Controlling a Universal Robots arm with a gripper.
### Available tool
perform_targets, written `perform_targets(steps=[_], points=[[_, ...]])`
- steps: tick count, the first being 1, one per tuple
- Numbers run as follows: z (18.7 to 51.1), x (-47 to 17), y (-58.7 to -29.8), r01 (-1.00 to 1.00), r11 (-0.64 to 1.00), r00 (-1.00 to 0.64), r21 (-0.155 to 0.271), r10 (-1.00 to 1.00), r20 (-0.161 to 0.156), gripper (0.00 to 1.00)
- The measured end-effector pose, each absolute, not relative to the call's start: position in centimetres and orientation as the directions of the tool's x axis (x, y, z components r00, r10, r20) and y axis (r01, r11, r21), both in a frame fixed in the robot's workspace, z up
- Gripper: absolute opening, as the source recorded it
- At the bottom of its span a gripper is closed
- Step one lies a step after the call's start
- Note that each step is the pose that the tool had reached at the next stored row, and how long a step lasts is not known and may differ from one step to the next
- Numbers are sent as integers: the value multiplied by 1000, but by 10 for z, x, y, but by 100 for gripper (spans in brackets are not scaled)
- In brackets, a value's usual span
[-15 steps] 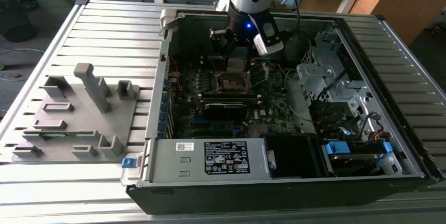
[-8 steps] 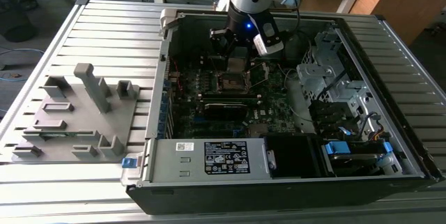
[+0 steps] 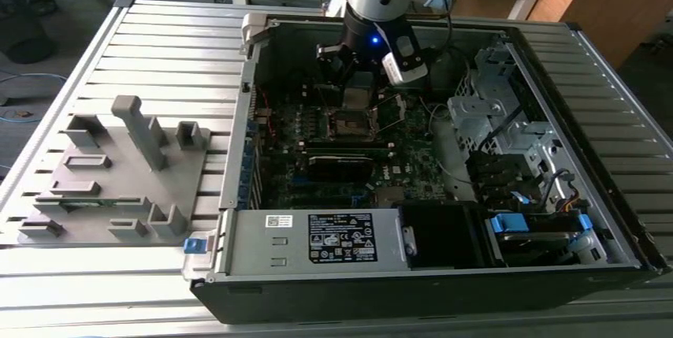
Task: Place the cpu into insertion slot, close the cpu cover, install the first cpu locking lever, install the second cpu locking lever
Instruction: 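Place the cpu into insertion slot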
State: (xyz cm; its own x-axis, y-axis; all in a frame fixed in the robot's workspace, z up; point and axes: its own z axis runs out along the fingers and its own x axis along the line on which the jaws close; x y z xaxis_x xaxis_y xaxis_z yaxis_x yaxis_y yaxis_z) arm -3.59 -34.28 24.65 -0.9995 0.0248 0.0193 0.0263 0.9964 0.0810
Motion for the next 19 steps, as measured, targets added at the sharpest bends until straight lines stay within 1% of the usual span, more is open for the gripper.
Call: perform_targets(steps=[15,19], points=[[241,-36,-340,28,996,-999,81,27,19,54],[240,-36,-340,68,994,-998,81,67,19,54]])
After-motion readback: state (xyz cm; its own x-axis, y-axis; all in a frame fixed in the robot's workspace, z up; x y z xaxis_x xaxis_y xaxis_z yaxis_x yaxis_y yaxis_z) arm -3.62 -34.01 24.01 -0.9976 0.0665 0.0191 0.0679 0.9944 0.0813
